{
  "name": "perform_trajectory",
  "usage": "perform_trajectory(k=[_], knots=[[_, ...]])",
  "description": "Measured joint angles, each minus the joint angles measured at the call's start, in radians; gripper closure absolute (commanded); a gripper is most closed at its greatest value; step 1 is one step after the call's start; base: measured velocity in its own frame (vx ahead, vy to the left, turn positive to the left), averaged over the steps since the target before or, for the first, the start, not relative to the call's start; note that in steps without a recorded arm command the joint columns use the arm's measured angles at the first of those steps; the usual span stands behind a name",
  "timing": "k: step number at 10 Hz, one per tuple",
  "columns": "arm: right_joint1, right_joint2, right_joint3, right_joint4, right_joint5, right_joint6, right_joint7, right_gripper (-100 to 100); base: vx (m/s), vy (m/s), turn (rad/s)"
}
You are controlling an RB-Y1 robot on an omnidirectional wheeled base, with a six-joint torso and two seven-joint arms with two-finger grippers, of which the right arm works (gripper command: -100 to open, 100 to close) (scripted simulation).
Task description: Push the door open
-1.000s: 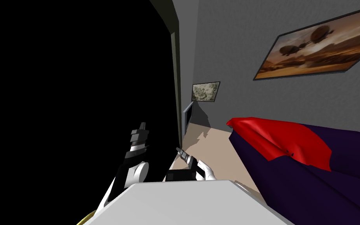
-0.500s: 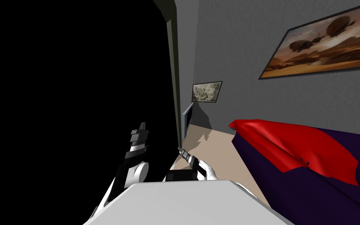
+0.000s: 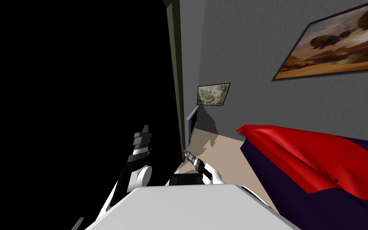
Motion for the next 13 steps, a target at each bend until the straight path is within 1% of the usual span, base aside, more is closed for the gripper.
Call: perform_trajectory(k=[2,3,4,5,6,7,10,12,13], knots=[[-0.005,-0.006,0.003,0.006,-0.03,0.004,0.018,-100,0.13,-0.048,0.062],[-0.001,-0.012,0.007,-0.005,-0.042,0.011,0.024,-100,0.143,-0.057,0.095],[-0.004,-0.015,0.009,-0.002,-0.06,0.013,0.033,-100,0.119,-0.052,0.101],[-0.01,-0.015,0.01,0.006,-0.079,0.014,0.044,-100,0.104,-0.042,0.101],[-0.021,-0.01,0.009,0.03,-0.098,0.007,0.059,-100,0.061,-0.038,0.094],[-0.021,-0.011,0.011,0.031,-0.115,0.007,0.07,-100,0.037,-0.037,0.094],[-0.023,-0.01,0.019,0.027,-0.167,0.019,0.101,-100,0.004,-0.03,0.116],[-0.028,-0.005,0.022,0.032,-0.201,0.024,0.12,-100,-0.062,-0.004,0.147],[-0.032,0.002,0.024,0.04,-0.219,0.025,0.131,-100,-0.106,0.02,0.121]])
